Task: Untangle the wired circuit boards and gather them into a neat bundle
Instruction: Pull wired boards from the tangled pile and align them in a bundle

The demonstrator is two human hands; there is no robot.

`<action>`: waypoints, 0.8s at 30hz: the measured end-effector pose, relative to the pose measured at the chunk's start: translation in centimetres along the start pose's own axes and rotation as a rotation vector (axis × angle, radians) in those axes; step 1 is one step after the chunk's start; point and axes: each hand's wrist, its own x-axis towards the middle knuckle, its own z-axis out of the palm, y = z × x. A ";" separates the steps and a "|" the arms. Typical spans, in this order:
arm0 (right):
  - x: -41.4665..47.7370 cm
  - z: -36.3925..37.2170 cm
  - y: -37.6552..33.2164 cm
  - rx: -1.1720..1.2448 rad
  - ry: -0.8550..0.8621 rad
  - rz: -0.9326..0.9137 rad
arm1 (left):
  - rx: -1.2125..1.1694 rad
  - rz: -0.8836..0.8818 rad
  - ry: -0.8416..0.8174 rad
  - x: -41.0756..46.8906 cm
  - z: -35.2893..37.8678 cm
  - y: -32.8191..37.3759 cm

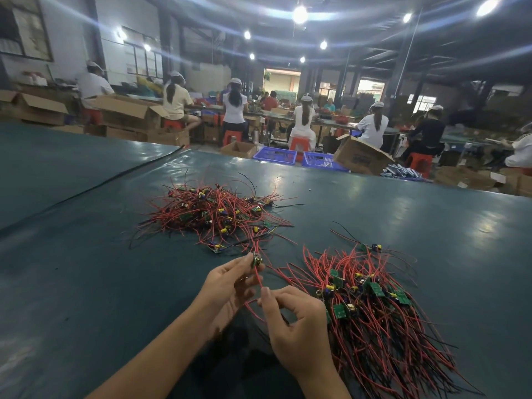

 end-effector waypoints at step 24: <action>0.7 0.2 -0.2 0.334 0.150 0.574 | 0.238 0.224 -0.296 -1.0 1.0 -1.7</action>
